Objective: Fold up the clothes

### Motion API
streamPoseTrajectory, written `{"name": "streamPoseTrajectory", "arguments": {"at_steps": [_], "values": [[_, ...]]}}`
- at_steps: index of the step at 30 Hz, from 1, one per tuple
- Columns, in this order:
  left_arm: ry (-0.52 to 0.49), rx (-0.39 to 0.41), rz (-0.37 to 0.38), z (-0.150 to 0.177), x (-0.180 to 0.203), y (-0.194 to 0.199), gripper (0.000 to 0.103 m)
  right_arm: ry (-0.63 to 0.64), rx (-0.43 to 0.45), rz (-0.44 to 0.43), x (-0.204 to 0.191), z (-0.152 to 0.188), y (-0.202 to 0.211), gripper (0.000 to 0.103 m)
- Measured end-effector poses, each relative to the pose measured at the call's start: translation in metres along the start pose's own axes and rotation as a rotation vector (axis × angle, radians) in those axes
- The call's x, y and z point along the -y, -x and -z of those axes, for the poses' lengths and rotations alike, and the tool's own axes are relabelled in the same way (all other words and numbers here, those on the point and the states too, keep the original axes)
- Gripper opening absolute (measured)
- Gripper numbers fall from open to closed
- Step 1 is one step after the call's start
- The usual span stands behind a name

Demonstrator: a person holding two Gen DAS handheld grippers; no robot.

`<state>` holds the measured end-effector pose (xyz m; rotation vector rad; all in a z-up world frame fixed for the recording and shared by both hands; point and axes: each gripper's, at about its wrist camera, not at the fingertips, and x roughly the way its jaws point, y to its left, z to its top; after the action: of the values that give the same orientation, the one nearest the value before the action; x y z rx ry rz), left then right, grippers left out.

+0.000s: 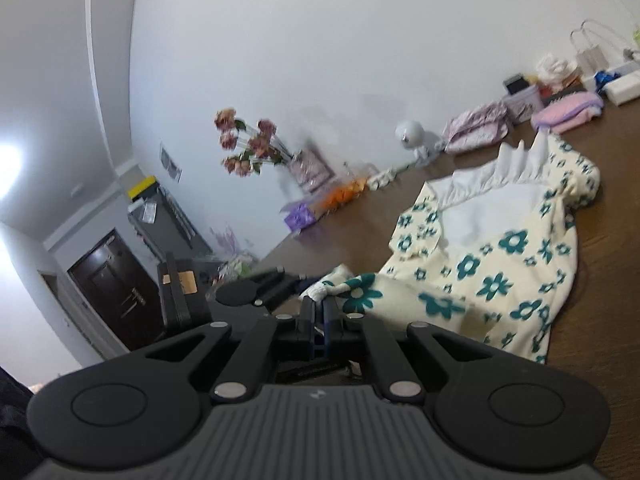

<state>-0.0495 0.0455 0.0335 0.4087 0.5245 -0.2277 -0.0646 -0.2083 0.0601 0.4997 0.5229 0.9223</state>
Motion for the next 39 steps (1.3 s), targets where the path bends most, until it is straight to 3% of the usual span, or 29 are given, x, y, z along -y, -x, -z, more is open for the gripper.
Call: {"name": "streamPoseTrajectory", "arguments": {"at_steps": [2, 8, 12, 16, 20, 23, 24, 27, 31, 32, 33, 36, 38, 39], "values": [[0.137, 0.015, 0.147, -0.003, -0.024, 0.009, 0.005, -0.026, 0.008, 0.037, 0.008, -0.001, 0.002, 0.003], [0.317, 0.032, 0.362, -0.009, -0.05, 0.023, 0.005, 0.041, -0.022, 0.315, 0.021, 0.003, -0.01, 0.003], [0.45, 0.009, 0.451, -0.008, -0.06, 0.019, 0.004, 0.208, -0.048, 0.512, 0.01, 0.014, -0.025, 0.003], [0.591, -0.021, 0.476, -0.006, -0.073, 0.021, 0.004, 0.254, -0.031, 0.601, 0.006, 0.015, -0.025, 0.004], [0.638, -0.042, 0.414, -0.01, -0.071, 0.017, 0.004, 0.245, 0.06, 0.455, -0.022, 0.01, -0.005, 0.011], [0.665, -0.028, 0.403, -0.014, -0.069, 0.016, 0.004, 0.325, 0.051, 0.35, -0.051, 0.018, 0.001, 0.054], [0.666, -0.012, 0.403, -0.016, -0.069, 0.016, 0.004, 0.346, 0.023, 0.359, -0.057, 0.023, -0.003, 0.054], [0.669, 0.03, 0.404, -0.02, -0.066, 0.022, 0.004, 0.257, -0.051, 0.409, -0.044, 0.034, -0.016, 0.05], [0.684, 0.062, 0.43, -0.019, -0.064, 0.032, 0.004, 0.088, -0.028, 0.423, -0.023, 0.034, -0.02, 0.037], [0.68, 0.068, 0.439, -0.018, -0.064, 0.035, 0.004, 0.09, -0.004, 0.424, -0.024, 0.03, -0.018, 0.018], [0.678, 0.075, 0.45, -0.017, -0.065, 0.038, 0.004, 0.091, 0.019, 0.426, -0.025, 0.026, -0.016, 0.006], [0.695, 0.09, 0.503, -0.009, -0.077, 0.058, 0.004, 0.095, 0.091, 0.431, -0.029, 0.015, -0.011, 0.005], [0.697, 0.098, 0.538, -0.001, -0.085, 0.078, 0.004, 0.266, 0.172, 0.433, -0.061, 0.004, 0.009, 0.005], [0.696, 0.103, 0.563, 0.002, -0.088, 0.086, 0.004, 0.299, 0.184, 0.368, -0.071, -0.003, 0.02, 0.005]]}}
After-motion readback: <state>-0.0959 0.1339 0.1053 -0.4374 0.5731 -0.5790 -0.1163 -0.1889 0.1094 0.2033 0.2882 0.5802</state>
